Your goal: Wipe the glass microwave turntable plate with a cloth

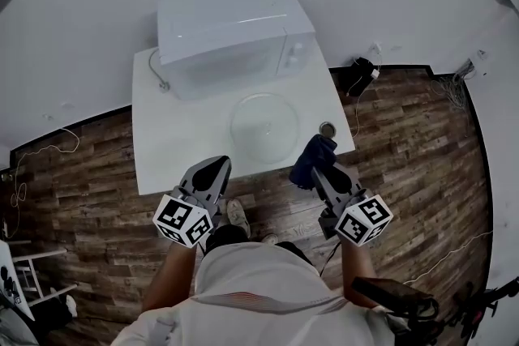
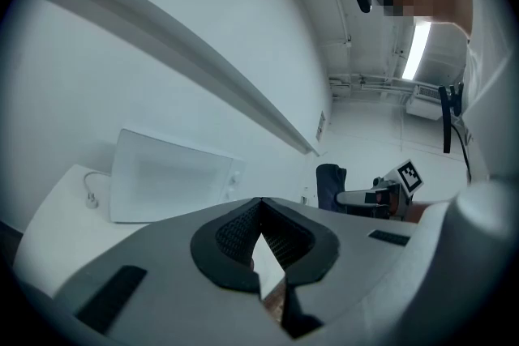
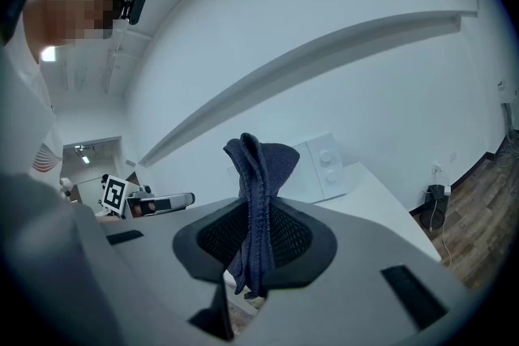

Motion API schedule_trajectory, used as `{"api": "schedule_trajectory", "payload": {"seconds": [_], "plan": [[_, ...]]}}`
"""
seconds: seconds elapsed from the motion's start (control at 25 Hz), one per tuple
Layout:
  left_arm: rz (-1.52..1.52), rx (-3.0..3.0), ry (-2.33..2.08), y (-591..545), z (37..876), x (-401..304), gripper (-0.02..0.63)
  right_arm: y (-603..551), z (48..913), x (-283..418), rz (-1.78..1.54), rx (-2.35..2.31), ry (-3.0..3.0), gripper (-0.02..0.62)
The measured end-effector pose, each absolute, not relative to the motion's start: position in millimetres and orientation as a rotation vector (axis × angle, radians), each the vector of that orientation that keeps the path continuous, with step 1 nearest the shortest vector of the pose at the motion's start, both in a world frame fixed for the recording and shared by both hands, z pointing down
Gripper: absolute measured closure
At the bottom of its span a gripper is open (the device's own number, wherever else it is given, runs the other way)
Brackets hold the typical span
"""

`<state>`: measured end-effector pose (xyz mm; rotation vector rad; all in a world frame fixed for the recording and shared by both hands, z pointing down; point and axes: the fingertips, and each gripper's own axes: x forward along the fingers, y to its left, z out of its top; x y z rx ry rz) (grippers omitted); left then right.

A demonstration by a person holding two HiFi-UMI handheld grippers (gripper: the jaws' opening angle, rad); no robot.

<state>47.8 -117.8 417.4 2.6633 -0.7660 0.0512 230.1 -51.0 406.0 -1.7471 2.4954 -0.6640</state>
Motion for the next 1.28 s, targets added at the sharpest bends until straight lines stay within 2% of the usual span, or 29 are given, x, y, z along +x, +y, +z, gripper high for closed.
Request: {"api": "schedule_trajectory", "payload": {"seconds": [0.24,0.68,1.28], "plan": [[0.047,2.667,-0.790,-181,422,29,0.597,-114,407,201,-0.676,-1.706,2.550,0.532],[0.067,2.569,-0.870,-220,440,24,0.597,-183,430,187,-0.837,-1.547,2.638,0.532],[0.128,2.331,-1.152,-217,498,6,0.597,-264,583,126,-1.542,-1.169,2.788,0.532]]}}
